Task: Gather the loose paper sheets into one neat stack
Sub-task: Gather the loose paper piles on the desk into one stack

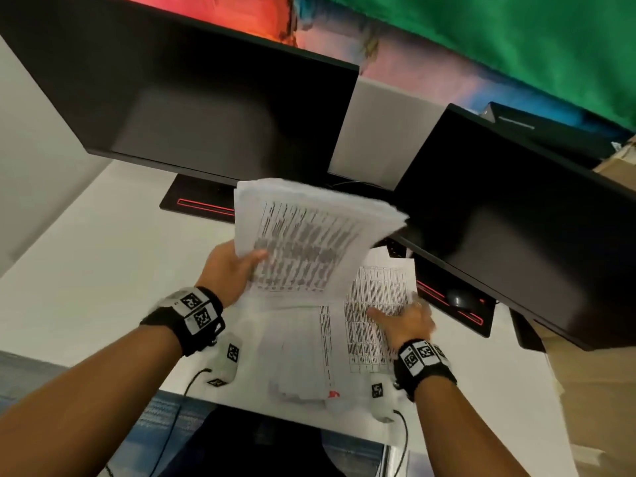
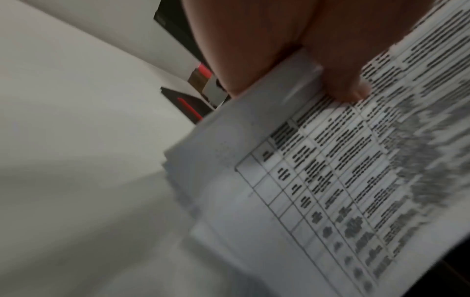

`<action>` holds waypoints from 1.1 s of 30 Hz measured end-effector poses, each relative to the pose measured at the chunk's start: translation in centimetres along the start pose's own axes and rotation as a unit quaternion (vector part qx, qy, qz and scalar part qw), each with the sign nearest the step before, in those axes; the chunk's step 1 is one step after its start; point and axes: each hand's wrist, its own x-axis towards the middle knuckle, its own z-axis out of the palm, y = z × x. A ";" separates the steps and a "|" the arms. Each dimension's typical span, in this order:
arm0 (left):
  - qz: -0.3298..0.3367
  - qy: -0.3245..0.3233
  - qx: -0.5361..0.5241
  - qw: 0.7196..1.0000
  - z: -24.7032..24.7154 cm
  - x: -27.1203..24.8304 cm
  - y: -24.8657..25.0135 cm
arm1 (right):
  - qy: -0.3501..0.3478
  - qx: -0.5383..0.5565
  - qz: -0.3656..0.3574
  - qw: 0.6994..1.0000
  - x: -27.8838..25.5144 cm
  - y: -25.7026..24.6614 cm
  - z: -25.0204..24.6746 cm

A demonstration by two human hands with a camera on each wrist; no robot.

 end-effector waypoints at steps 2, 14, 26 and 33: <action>-0.002 0.021 0.004 1.000 -1.5 0.7 0.3 | -0.020 -0.100 0.037 0.994 0.8 2.5 0.0; -0.076 0.007 0.012 0.997 -4.7 -0.3 -4.0 | -0.024 -0.154 -0.021 0.988 -0.6 1.0 2.8; -0.245 -0.068 -0.009 0.967 -4.0 -0.5 -8.5 | 0.101 -0.012 -0.135 0.986 -3.1 -4.3 -4.8; -0.270 -0.070 0.095 0.956 -1.0 -1.3 -8.9 | 0.111 0.224 -0.209 0.945 -6.7 -9.4 -12.3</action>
